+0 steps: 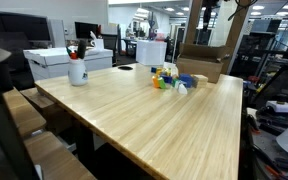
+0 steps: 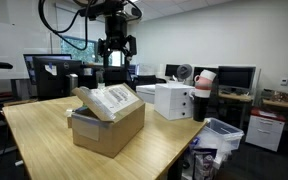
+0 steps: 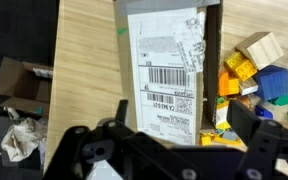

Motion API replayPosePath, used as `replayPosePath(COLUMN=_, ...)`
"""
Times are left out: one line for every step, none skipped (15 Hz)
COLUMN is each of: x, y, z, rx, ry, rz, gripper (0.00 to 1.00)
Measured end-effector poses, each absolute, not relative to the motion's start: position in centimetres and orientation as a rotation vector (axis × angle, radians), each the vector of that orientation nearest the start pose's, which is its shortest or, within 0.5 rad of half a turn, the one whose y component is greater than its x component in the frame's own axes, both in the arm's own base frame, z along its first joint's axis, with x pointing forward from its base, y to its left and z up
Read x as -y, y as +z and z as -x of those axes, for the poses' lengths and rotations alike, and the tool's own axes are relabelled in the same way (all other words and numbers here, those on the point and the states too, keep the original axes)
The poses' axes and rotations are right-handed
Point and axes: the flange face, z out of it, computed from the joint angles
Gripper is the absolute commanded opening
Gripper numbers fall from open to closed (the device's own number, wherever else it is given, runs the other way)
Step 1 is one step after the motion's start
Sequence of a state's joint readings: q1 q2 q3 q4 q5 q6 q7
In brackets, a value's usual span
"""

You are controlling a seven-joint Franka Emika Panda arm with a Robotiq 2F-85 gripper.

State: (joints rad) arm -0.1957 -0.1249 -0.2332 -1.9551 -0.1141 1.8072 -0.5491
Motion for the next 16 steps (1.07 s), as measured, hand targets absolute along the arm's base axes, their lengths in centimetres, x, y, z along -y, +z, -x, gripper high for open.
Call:
replayPosePath(x=22.7, y=53.1, z=-47.1, rx=0.299, ry=0.064, rz=3.213, gripper=1.0)
replayPosePath(x=22.5, y=53.4, z=-47.3, rx=0.337, ry=0.037, rz=3.227, gripper=1.0)
replayPosePath(x=22.2, y=53.9, z=-47.6, rx=0.384, ry=-0.012, rz=3.246, gripper=1.0)
replayPosePath(x=22.0, y=54.3, z=-47.9, rx=0.42, ry=-0.059, rz=3.261, gripper=1.0)
replayPosePath(x=21.7, y=54.8, z=-48.1, rx=0.456, ry=-0.114, rz=3.274, gripper=1.0)
replayPosePath(x=21.3, y=55.3, z=-48.5, rx=0.495, ry=-0.197, rz=3.289, gripper=1.0)
replayPosePath(x=21.1, y=55.6, z=-48.7, rx=0.508, ry=-0.242, rz=3.296, gripper=1.0)
replayPosePath(x=21.0, y=55.6, z=-48.7, rx=0.491, ry=-0.259, rz=3.297, gripper=1.0)
replayPosePath(x=20.9, y=55.6, z=-48.8, rx=0.489, ry=-0.259, rz=3.297, gripper=1.0)
replayPosePath(x=20.9, y=55.6, z=-48.8, rx=0.489, ry=-0.258, rz=3.297, gripper=1.0)
replayPosePath(x=21.0, y=55.6, z=-48.8, rx=0.488, ry=-0.257, rz=3.297, gripper=1.0)
replayPosePath(x=21.0, y=55.6, z=-48.8, rx=0.487, ry=-0.257, rz=3.297, gripper=1.0)
replayPosePath(x=21.0, y=55.6, z=-48.8, rx=0.487, ry=-0.257, rz=3.297, gripper=1.0)
replayPosePath(x=21.0, y=55.6, z=-48.8, rx=0.487, ry=-0.257, rz=3.297, gripper=1.0)
replayPosePath(x=21.0, y=55.6, z=-48.8, rx=0.487, ry=-0.257, rz=3.297, gripper=1.0)
replayPosePath(x=21.0, y=55.6, z=-48.8, rx=0.487, ry=-0.257, rz=3.297, gripper=1.0)
